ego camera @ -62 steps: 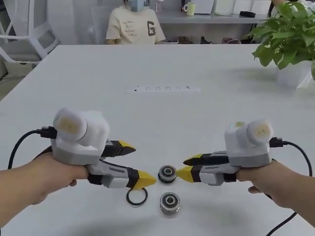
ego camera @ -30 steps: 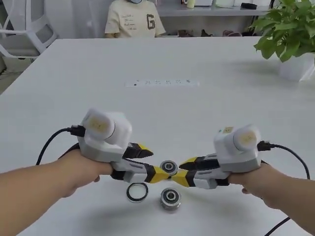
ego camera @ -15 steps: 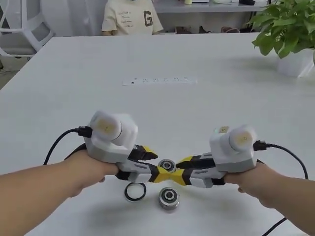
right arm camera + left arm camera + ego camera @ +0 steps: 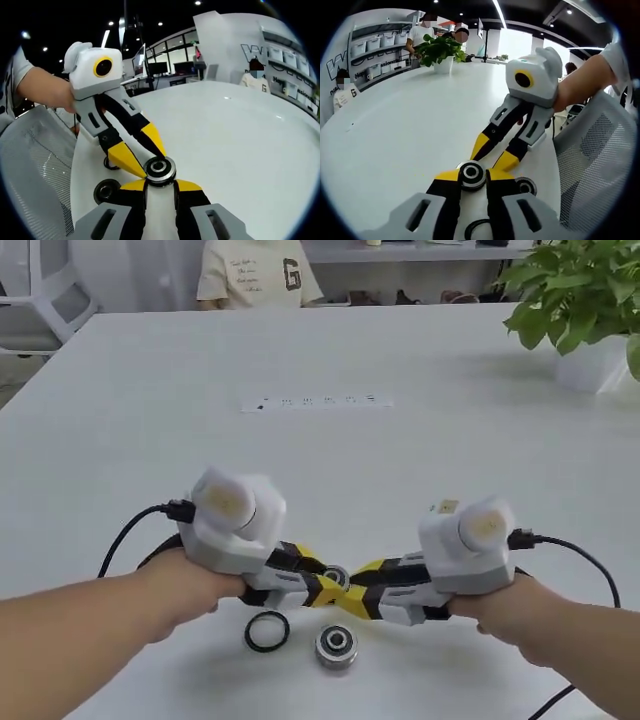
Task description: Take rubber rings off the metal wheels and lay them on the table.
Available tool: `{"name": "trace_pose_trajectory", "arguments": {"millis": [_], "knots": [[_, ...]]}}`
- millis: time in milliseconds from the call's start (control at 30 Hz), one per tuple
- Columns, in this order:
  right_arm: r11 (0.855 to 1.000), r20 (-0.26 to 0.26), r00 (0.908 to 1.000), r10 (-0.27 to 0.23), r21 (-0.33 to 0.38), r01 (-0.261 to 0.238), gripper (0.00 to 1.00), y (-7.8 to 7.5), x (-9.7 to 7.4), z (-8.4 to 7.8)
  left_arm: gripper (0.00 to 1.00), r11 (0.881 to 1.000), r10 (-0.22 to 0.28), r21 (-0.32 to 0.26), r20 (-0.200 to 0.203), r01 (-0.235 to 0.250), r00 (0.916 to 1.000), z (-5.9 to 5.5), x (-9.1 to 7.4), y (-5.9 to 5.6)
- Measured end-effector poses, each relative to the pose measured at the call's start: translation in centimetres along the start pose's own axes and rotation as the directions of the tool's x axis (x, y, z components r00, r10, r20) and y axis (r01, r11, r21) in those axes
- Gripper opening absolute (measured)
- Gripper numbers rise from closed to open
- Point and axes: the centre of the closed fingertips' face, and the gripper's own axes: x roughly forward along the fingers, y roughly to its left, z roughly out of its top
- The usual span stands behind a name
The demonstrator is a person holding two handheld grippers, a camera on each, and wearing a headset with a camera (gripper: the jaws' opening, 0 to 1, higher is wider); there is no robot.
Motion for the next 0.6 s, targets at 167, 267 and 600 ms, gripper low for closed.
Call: {"name": "trace_pose_trajectory", "arguments": {"millis": [167, 267, 600], "knots": [[1.000, 0.003, 1.0000, 0.002, -0.004, -0.002, 0.18, -0.02, 0.04, 0.02, 0.08, 0.999, 0.023, 0.030, -0.002, -0.023, 0.9997, -0.01, 0.24, 0.34], [1.000, 0.005, 1.0000, 0.002, -0.005, -0.002, 0.18, -0.05, 0.05, 0.02, 0.07, 0.997, 0.034, 0.065, -0.005, -0.034, 0.9994, -0.08, 0.17, 0.22], [1.000, -0.001, 1.0000, 0.003, -0.012, -0.003, 0.17, 0.02, 0.02, 0.04, 0.07, 0.998, 0.039, 0.051, 0.015, -0.040, 0.9991, -0.03, 0.14, 0.37]]}}
